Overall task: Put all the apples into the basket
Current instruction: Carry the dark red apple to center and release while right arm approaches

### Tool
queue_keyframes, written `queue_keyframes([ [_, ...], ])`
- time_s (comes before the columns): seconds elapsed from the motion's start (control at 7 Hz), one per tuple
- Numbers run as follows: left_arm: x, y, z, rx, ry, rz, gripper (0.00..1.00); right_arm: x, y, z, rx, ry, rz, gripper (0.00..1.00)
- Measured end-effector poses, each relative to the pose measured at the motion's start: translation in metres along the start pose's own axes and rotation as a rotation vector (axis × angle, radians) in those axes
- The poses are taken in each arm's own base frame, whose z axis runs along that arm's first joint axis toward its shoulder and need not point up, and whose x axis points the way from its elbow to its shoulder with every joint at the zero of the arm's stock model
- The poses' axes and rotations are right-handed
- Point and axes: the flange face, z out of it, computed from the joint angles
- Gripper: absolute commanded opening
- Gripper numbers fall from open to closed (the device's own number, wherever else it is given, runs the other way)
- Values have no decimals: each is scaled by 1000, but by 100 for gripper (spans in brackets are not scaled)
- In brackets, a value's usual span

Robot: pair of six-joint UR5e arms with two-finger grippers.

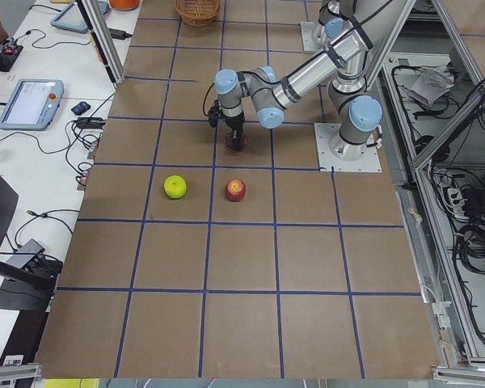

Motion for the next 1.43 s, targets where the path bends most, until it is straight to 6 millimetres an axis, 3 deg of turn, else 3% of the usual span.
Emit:
queue_keyframes([
  [0.29, 19, -13, -25, 53, 44, -65, 34, 0, 0, 0, -1, -1, 0, 100],
  [0.43, 48, -25, -44, 77, 80, -129, 34, -1, 0, 1, -1, -2, 0, 100],
  [0.71, 136, -45, -72, 107, 103, -233, 34, -2, 0, 1, 1, -2, -3, 100],
  [1.0, 225, -60, -75, 125, 170, -298, 34, -2, 0, 1, -2, -1, -5, 100],
  [1.29, 292, -75, -62, 121, 195, -294, 38, -3, 0, 2, -5, -2, -1, 100],
  [1.43, 311, -78, -49, 106, 189, -279, 56, -3, 0, 3, -8, -1, -2, 100],
])
